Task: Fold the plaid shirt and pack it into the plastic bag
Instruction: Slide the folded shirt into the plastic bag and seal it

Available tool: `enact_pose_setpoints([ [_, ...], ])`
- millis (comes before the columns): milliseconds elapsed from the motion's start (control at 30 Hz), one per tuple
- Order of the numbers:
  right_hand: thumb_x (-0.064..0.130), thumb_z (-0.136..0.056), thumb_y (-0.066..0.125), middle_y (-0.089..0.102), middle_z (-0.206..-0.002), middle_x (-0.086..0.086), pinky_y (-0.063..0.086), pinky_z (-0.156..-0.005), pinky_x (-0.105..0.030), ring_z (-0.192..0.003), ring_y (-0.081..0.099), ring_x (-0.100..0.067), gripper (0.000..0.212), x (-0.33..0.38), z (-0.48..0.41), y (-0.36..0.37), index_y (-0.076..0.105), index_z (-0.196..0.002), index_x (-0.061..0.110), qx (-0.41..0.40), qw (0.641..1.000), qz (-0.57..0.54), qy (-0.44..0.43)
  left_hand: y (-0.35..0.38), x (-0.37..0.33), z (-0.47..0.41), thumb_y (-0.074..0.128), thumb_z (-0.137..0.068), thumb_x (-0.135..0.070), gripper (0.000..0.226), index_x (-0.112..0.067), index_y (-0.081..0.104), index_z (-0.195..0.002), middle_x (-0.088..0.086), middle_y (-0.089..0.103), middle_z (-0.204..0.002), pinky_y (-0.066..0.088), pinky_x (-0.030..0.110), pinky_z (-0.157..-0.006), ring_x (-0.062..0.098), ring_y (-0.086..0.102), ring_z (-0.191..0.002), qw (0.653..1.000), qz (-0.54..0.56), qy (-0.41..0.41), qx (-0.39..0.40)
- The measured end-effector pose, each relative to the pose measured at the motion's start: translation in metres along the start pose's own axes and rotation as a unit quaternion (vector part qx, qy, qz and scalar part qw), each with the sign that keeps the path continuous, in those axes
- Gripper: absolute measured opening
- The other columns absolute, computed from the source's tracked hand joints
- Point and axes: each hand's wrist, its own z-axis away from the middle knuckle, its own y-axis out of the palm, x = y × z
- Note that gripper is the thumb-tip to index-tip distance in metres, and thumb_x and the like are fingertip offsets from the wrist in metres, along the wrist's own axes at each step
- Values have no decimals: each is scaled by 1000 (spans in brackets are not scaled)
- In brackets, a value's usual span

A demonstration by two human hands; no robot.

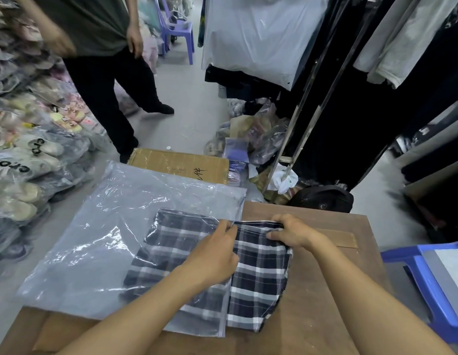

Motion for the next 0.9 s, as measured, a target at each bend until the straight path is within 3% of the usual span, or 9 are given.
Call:
enact_pose_setpoints([
  [200, 16, -89, 69, 69, -73, 4, 49, -58, -27, -61, 61, -13, 10, 45, -9, 40, 66, -88, 25, -78, 989, -128, -18, 12, -10, 2, 45, -92, -12, 54, -8, 33, -145, -1, 27, -141, 53, 41, -74, 23, 55, -90, 1000, 19, 12, 5],
  [300, 14, -88, 67, 67, -79, 7, 52, -57, -24, -66, 63, -10, 19, 59, -11, 48, 67, -107, 17, -64, 979, -190, -43, 8, -12, 4, 44, -91, -12, 60, -13, 28, -149, -4, 24, -146, 53, 48, -83, 27, 56, -102, 999, 45, -3, -2],
  [400, 33, -83, 75, 64, -96, 6, 47, -56, -22, -81, 63, -14, 44, 48, -4, 32, 59, -122, 22, -19, 985, -172, 0, 0, -10, 6, 45, -91, -14, 61, -18, 29, -149, -7, 28, -144, 51, 43, -89, 22, 54, -112, 998, 61, -6, -13],
  [500, 20, -84, 78, 70, -97, -4, 57, -62, -33, -73, 67, -16, 34, 27, 6, 24, 58, -112, 21, 46, 966, -252, 44, -1, -9, 7, 46, -92, -15, 57, -17, 33, -147, -7, 30, -141, 50, 42, -92, 21, 53, -112, 998, 62, 2, -9],
  [600, 2, -86, 73, 69, -86, -7, 61, -70, -36, -66, 68, -15, 21, 31, 11, 35, 60, -99, 13, 15, 959, -281, 18, 4, -9, 6, 46, -88, -17, 49, -15, 41, -137, -4, 34, -133, 52, 47, -85, 25, 55, -105, 999, 43, 7, -6],
  [667, -5, -91, 62, 68, -78, -4, 59, -59, -27, -67, 68, -15, 15, 45, 13, 50, 60, -91, 10, 1, 954, -299, -4, 8, -11, 5, 46, -84, -19, 53, -17, 43, -136, -6, 34, -134, 51, 46, -88, 26, 54, -110, 998, 54, 14, -6],
  [767, -14, -94, 41, 62, -47, 10, 43, -42, -12, -44, 59, 4, 35, 66, 17, 69, 59, -73, 8, 11, 950, -311, -36, 10, -15, 5, 46, -83, -19, 63, -19, 36, -146, -7, 30, -143, 49, 44, -95, 25, 53, -118, 998, 55, 6, -2],
  [800, -14, -95, 40, 62, -47, 10, 43, -42, -12, -43, 58, 3, 35, 66, 18, 72, 59, -75, 7, 21, 945, -323, -42, 10, -14, 5, 46, -84, -18, 63, -18, 36, -146, -6, 31, -143, 49, 44, -95, 26, 53, -118, 999, 50, 2, -5],
  [900, -2, -97, 52, 71, -77, -8, 58, -55, -23, -60, 69, -12, 14, 56, 14, 64, 64, -95, 5, 31, 911, -412, -17, 6, -8, 8, 47, -83, -17, 56, -20, 43, -140, -7, 37, -134, 49, 41, -92, 24, 56, -112, 997, 69, 11, -26],
])
